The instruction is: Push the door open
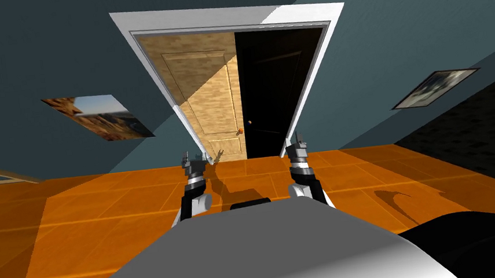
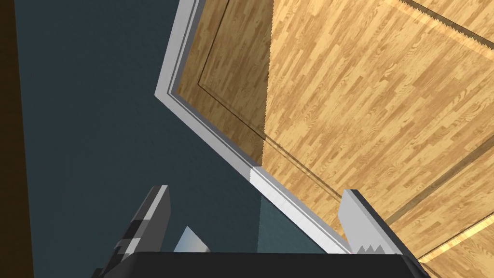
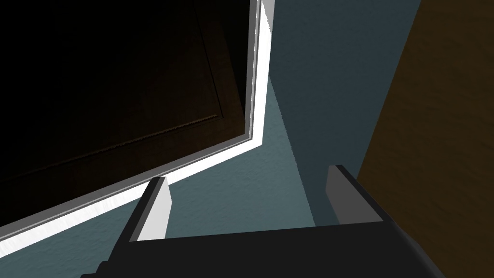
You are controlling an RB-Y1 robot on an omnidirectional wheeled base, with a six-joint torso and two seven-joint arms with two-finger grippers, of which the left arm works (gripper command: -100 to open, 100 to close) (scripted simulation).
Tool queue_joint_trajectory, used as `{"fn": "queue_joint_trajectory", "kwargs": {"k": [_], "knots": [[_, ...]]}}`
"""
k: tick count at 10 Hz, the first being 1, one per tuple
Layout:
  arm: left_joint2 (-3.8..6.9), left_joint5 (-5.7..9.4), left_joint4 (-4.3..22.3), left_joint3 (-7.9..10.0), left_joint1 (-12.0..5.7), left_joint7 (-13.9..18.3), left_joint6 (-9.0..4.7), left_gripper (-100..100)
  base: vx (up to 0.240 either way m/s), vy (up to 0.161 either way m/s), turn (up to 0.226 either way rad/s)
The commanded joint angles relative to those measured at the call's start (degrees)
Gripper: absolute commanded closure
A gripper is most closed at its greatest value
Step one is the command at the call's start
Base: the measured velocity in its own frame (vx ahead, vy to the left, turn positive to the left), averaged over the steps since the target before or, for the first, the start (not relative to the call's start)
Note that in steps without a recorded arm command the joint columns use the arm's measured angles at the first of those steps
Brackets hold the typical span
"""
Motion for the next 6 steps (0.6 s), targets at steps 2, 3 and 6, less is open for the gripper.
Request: {"fn": "queue_joint_trajectory", "kwargs": {"k": [2, 3, 6], "knots": [[0.24, 1.06, 3.8, -0.08, -1.6, 2.9, -0.65, -100, 0.109, -0.01, -0.086], [0.34, 1.49, 5.4, -0.1, -2.25, 4.0, -0.99, -100, 0.097, -0.01, -0.092], [0.63, 2.76, 10.3, -0.14, -4.18, 7.4, -2.0, -100, 0.101, -0.012, -0.085]]}}
